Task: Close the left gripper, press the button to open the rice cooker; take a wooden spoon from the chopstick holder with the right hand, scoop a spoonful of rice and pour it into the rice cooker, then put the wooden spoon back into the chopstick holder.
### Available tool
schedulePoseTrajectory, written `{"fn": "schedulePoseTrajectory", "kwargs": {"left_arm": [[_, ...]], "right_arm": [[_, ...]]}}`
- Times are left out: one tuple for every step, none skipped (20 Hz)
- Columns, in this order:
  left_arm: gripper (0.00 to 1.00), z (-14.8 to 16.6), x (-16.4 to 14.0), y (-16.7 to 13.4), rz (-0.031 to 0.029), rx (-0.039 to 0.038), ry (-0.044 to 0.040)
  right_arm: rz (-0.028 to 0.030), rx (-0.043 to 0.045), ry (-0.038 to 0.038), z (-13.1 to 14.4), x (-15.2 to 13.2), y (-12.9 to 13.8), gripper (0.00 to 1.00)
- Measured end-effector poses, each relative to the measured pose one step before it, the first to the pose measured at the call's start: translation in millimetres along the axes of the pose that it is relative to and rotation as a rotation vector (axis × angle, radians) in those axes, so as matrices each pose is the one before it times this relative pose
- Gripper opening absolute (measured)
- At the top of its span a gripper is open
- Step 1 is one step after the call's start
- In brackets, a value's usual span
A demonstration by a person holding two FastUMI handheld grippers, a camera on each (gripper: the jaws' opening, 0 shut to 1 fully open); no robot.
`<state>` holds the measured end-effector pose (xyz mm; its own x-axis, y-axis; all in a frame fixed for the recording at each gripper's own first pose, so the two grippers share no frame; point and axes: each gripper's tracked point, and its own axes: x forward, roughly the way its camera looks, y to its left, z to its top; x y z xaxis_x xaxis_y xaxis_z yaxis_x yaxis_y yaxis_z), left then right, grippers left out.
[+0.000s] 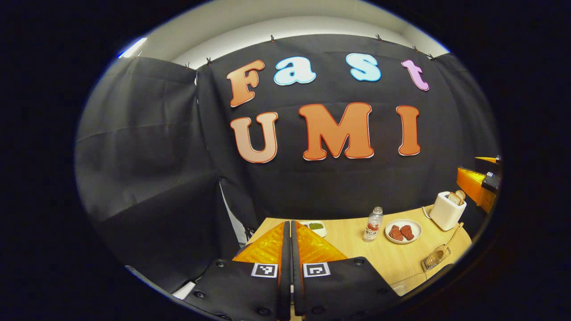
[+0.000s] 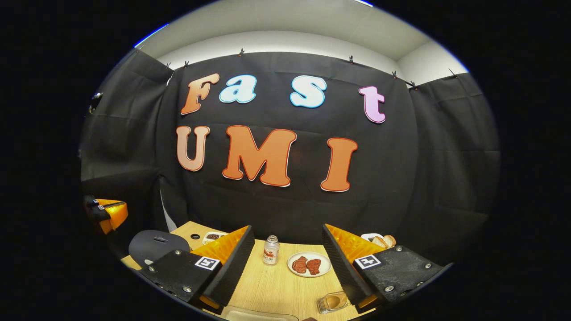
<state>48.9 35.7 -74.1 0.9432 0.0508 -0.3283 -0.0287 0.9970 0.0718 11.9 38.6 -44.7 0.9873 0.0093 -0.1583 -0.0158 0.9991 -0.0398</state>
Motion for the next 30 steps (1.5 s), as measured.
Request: {"fn": "schedulePoseTrajectory", "kwargs": {"left_arm": [[0.07, -5.05, 3.74, -1.64, -0.00812, -0.00864, 0.03089], [0.07, -3.62, 4.38, -2.39, -0.00768, -0.00924, 0.02642], [0.07, -5.72, 1.92, -0.89, -0.00568, -0.00884, 0.02725], [0.07, -5.48, 2.98, -0.54, -0.00386, -0.01152, 0.0296], [0.07, -5.97, 2.76, -0.64, -0.00594, -0.01484, 0.03159], [0.07, -6.14, 5.19, -2.06, -0.01177, -0.01298, 0.03685], [0.07, -6.75, 4.8, -2.91, -0.01546, -0.01373, 0.04057], [0.07, -5.86, 4.17, -1.98, -0.01918, -0.01244, 0.03975], [0.07, -8.06, 3.9, 0.01, -0.00961, -0.01457, 0.04167], [0.07, -2.8, 5.47, 2.32, -0.00322, -0.01903, 0.03223], [0.07, -2.74, 3.85, 1.69, -0.00128, -0.01516, 0.02684], [0.06, -3.32, 5.46, 2.97, 0.00035, -0.01734, 0.02704], [0.07, -1.91, 3.97, 1.92, 0.00149, -0.0163, 0.03226], [0.07, -3.48, 2.63, 1.53, -0.00051, -0.02372, 0.03595], [0.07, -4.88, 4.65, 2.63, -0.00456, -0.03239, 0.04615], [0.06, -4.62, 3.38, 2.16, -0.00497, -0.0281, 0.03687], [0.06, -5.42, 5.61, 4.71, 0.00235, -0.03154, 0.04263], [0.06, -6.84, 3.67, 9.71, 0.01443, -0.02649, 0.04967], [0.06, -6.34, 8.11, 6.13, 0.00965, -0.0256, 0.0494], [0.06, -9.24, 5.88, 9.22, 0.01822, -0.03122, 0.05187], [0.05, -8.72, 4.38, 3.27, 0.00157, -0.02842, 0.05025], [0.06, -5.84, 4.21, 1.38, -0.00573, -0.02798, 0.03662], [0.06, -7.36, 3.99, 2.81, -0.00481, -0.01716, 0.03898], [0.06, -5.55, 3.5, 1.9, -0.00436, -0.01749, 0.03013], [0.06, -3.9, 5.12, 2.29, 0.00042, -0.01775, 0.02377], [0.06, -1.79, 3.52, 5.04, 0.00655, -0.01596, 0.02154], [0.06, -3.43, 5.15, 3.1, 0.00369, -0.01955, 0.0184], [0.06, -2.31, 4.48, 1.02, -0.00062, -0.01613, 0.02197], [0.05, -4.55, 3.44, 1.11, 0.00048, -0.01842, 0.0209], [0.06, -2.65, -1.19, -0.27, -0.0032, -0.00942, 0.02399]], "right_arm": [[-0.00616, -0.00297, 0.00291, -0.9, 1.14, -2.14, 0.94], [-0.00539, -0.00247, 0.00593, -2.45, -0.05, -2.36, 0.94], [-0.00422, -0.00241, 0.00599, -3.37, -0.11, -2.39, 0.94], [-0.00521, -0.00124, 0.00531, -2.3, 0.49, -3.68, 0.94], [-0.00472, -0.00108, 0.00566, -2.3, 0.1, -3.9, 0.94], [-0.00589, -0.00079, 0.00425, -1.05, 0.51, -3.05, 0.94], [-0.00439, -0.0011, 0.00224, -0.85, 0.27, -4.33, 0.94], [-0.00569, -0.00191, 0.00061, -1.02, 0.95, -3.68, 0.94], [-0.0035, -0.00253, 0.00483, -2.33, 1.94, -3.92, 0.94], [0.00746, -0.00846, 0.02073, -6.19, 1.51, -1.15, 0.94], [0.00053, -0.01056, 0.01653, -7.43, -0.05, -2.08, 0.94], [0.00338, -0.01047, 0.01979, -7.58, -0.62, -2.87, 0.94], [-0.00394, -0.00351, 0.01044, -6.25, 0.32, -3.8, 0.94], [-0.01044, -0.00219, 0.00837, -5.61, -0.57, -6.1, 0.94], [-0.00533, -0.00147, 0.00611, -5.62, -0.78, -5.45, 0.94], [-0.00901, -0.0002, 0.00625, -4.68, 0.31, -5.7, 0.94], [-0.00901, 0.00212, 0.0056, -5.31, 0.06, -7.18, 0.94], [-0.01119, 0.00403, 0.0078, -3.77, 0.06, -6.98, 0.94], [-0.01295, 0.00591, 0.00975, -6.66, 0.05, -9.16, 0.94], [-0.0153, 0.00683, 0.01125, -5.03, 0.38, -8.86, 0.94], [-0.01511, 0.00781, 0.01124, -6.12, 0.51, -8.92, 0.94], [-0.01453, 0.00828, 0.01126, -5.2, 0.05, -7.84, 0.94], [-0.01557, 0.00913, 0.0087, -5.04, 1.53, -8.36, 0.94], [-0.01277, 0.00804, 0.01132, -5.55, 0.68, -7.3, 0.94], [-0.01415, 0.00788, 0.01092, -5.05, 1.01, -6.75, 0.94], [-0.00835, 0.00735, 0.01082, -4.06, 0.59, -6.04, 0.95], [-0.01131, 0.00516, 0.00811, -4.35, 0.04, -4.9, 0.95], [-0.00983, 0.00483, 0.00651, -3.6, -0.01, -5.91, 0.95], [-0.00886, 0.00343, 0.00735, -3.5, -0.01, -4.71, 0.95], [-0.009, 0.00312, 0.00711, -2.97, 0.51, -4.12, 0.95]]}}
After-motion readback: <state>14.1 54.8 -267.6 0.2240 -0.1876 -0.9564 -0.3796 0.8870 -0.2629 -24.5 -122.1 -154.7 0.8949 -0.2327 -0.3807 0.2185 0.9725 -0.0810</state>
